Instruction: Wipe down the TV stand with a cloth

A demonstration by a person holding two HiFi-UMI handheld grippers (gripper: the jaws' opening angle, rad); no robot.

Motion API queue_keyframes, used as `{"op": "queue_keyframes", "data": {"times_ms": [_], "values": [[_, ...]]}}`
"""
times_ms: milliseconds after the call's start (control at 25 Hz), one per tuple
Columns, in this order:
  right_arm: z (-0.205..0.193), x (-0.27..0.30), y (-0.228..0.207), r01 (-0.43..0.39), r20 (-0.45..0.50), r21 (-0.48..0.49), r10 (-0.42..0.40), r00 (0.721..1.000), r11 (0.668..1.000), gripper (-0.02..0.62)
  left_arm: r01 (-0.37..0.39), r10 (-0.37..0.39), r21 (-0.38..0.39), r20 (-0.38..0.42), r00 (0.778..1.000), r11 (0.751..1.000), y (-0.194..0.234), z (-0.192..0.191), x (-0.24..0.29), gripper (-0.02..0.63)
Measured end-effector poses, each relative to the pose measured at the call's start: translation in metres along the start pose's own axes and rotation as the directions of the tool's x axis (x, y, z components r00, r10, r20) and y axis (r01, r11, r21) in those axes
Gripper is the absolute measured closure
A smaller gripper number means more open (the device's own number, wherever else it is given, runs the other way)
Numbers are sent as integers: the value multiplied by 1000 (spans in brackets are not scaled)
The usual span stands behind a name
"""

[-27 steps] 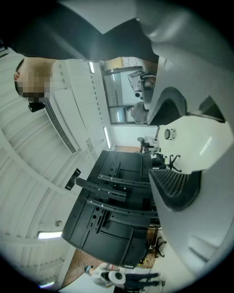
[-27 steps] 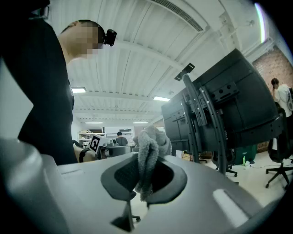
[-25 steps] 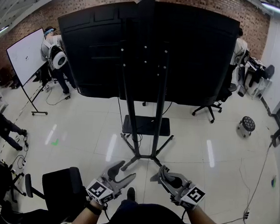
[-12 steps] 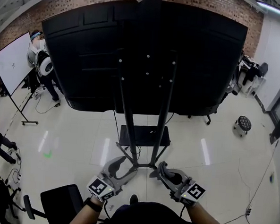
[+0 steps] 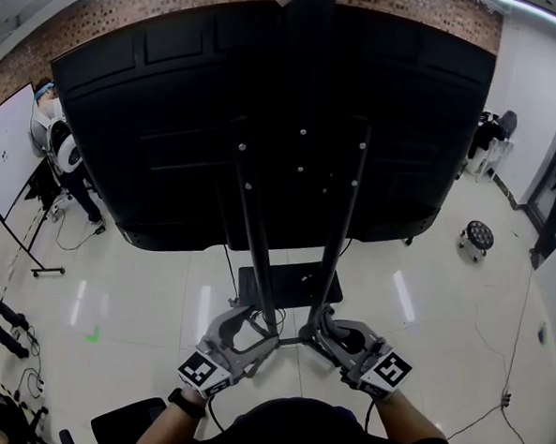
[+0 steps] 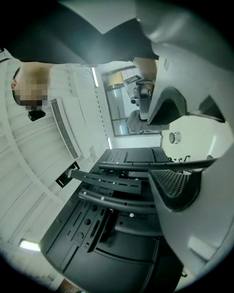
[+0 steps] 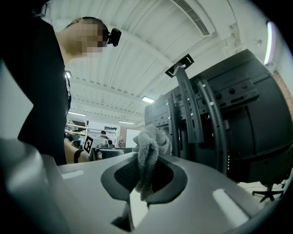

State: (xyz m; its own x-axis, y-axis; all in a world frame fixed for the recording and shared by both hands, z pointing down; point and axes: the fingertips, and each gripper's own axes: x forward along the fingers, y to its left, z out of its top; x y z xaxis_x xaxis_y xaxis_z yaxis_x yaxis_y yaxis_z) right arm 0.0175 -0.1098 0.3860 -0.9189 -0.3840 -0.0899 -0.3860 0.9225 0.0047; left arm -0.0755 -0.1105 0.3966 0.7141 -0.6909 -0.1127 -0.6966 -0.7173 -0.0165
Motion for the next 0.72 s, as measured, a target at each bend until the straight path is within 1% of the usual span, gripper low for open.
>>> {"op": "queue_keyframes", "data": {"times_ms": [200,280,400,520,640,720], "values": [[31,19,-24,2,19,-89,-1,1000,996,574,6,-6,-5,31,999,1000,22,22,17,281],[47,24,-33,-7,35,-125,12,999,992,574,16,-16,10,50,999,1000,26,35,27,281],[72,30,-45,-28,44,-184,36,998,982,574,28,-33,61,82,996,998,28,61,41,281],[100,36,-58,-34,55,-257,50,997,966,574,30,-44,110,125,991,993,30,95,52,281],[133,43,-71,-20,80,-357,52,995,934,574,33,-60,159,167,984,987,36,133,64,281],[155,48,-80,-13,90,-408,54,994,913,574,37,-79,213,192,978,976,36,160,71,281]]}}
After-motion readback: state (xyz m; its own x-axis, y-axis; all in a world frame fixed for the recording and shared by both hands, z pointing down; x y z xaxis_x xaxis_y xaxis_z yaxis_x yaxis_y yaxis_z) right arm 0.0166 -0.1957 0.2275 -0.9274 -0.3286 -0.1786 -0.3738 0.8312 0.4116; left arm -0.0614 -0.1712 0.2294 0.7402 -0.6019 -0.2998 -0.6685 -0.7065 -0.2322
